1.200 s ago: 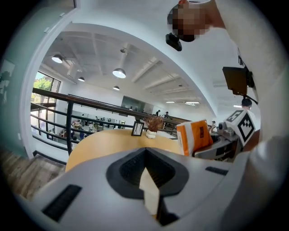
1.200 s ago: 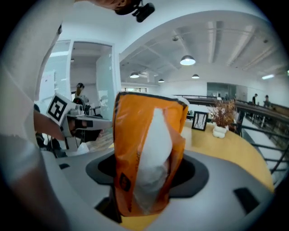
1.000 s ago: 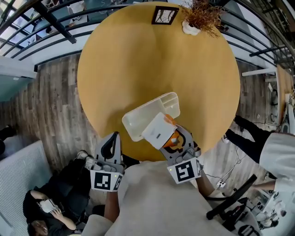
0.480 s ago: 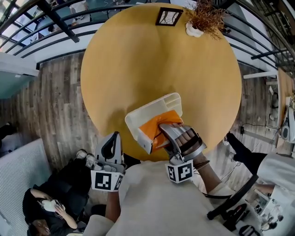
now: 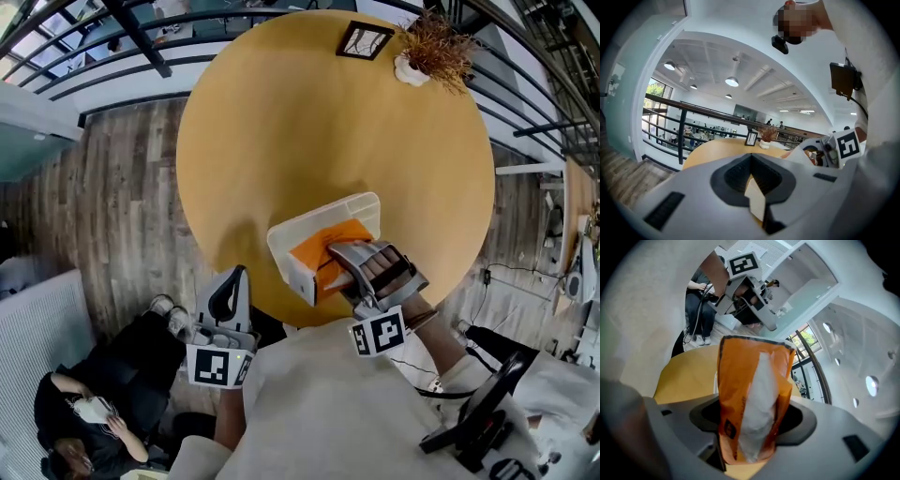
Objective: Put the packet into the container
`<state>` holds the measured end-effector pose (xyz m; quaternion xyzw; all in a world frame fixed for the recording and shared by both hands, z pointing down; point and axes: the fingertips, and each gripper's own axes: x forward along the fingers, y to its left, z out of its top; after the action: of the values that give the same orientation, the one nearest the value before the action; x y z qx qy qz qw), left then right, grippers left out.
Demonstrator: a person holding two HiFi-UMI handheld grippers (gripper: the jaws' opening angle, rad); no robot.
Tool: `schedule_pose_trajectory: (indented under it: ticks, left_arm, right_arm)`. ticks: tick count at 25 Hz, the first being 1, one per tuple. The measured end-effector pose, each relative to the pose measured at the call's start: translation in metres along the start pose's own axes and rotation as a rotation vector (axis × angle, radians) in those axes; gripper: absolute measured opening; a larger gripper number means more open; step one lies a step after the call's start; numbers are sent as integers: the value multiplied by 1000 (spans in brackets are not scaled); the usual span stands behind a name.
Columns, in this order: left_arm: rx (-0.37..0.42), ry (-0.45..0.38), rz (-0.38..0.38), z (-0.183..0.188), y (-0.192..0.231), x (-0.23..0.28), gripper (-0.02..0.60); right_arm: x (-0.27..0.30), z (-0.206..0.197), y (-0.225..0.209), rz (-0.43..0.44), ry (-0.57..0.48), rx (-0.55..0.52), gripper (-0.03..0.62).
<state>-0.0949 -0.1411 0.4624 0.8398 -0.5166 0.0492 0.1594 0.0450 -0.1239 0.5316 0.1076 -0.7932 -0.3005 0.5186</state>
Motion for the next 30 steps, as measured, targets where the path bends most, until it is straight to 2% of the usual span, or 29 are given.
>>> schedule_pose_trajectory:
  ticks: [5,9,15,22,27,30]
  left_arm:
    - [-50,-16,34,0,9,-6,5]
    - [-38,-34,33,-1,16,-6,5]
    - [-83,-45,40,2,26,-4,5]
    - [-78,-48,48,4,40,-6,5]
    - [-89,-44,61,3,50,-8,5]
    - [-93,-46,77,4,55,-10,5]
  right_arm:
    - [14,-7,4,85,46,-113,299]
    - [26,-8,12,154,76,-121,299]
    - [44,-17,19,239,128,-126,299]
    - [67,-23,31,406,175,-174,299]
    - [87,-30,47,564,227,-205,299]
    - [90,-34,53,597,240,-216,299]
